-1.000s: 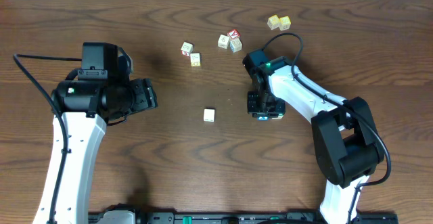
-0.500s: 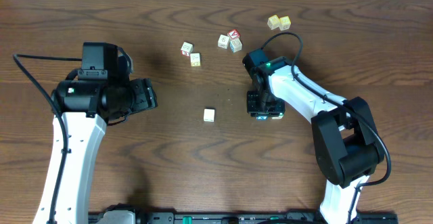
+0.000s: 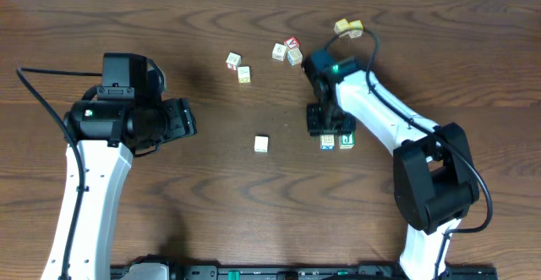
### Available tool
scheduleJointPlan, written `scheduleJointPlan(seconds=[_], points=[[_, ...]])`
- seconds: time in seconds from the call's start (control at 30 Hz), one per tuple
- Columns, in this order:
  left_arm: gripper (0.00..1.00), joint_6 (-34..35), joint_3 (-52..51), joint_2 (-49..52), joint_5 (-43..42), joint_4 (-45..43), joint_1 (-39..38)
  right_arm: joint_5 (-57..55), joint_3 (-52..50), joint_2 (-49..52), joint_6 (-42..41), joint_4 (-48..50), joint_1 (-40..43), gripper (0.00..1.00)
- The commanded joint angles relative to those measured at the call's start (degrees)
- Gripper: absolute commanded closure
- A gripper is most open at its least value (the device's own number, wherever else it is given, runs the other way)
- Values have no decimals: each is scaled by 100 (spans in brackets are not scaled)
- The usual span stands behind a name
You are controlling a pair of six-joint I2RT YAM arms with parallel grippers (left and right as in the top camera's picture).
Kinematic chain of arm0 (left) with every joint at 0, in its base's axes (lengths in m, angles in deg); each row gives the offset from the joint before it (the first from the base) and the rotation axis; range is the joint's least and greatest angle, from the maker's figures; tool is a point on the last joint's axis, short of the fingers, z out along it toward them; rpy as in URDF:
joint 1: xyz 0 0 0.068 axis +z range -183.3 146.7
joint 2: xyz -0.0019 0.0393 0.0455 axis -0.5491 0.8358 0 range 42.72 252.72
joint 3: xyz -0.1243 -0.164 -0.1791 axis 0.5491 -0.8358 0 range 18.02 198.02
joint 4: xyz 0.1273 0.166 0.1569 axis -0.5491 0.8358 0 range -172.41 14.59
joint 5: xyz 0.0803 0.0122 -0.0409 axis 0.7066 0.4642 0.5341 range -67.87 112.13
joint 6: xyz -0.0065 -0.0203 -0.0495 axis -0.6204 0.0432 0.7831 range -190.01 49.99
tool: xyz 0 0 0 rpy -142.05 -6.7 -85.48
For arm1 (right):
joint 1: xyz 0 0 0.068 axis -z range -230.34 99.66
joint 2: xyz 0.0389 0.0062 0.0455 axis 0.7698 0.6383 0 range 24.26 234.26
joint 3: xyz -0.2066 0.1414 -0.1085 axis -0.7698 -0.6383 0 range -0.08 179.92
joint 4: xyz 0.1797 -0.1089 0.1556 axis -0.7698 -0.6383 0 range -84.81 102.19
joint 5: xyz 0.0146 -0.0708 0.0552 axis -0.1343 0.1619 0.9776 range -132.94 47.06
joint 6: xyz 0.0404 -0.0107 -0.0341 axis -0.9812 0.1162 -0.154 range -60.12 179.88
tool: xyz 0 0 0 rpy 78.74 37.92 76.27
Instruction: Lift 3 blocks
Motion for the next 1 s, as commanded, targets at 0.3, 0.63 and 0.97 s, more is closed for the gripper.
scheduleJointPlan(seconds=[0.3,0.63,0.97], points=[[25,72,103,-9,39,11,28,872,669,153,-457,326,-581,49],[25,308,103,-9,79,219,553,127,538,802,-1937,1080,-1659,44],[25,306,103,-9,79,463,1191,44,540,1023,-2170,1377,-1851,45]])
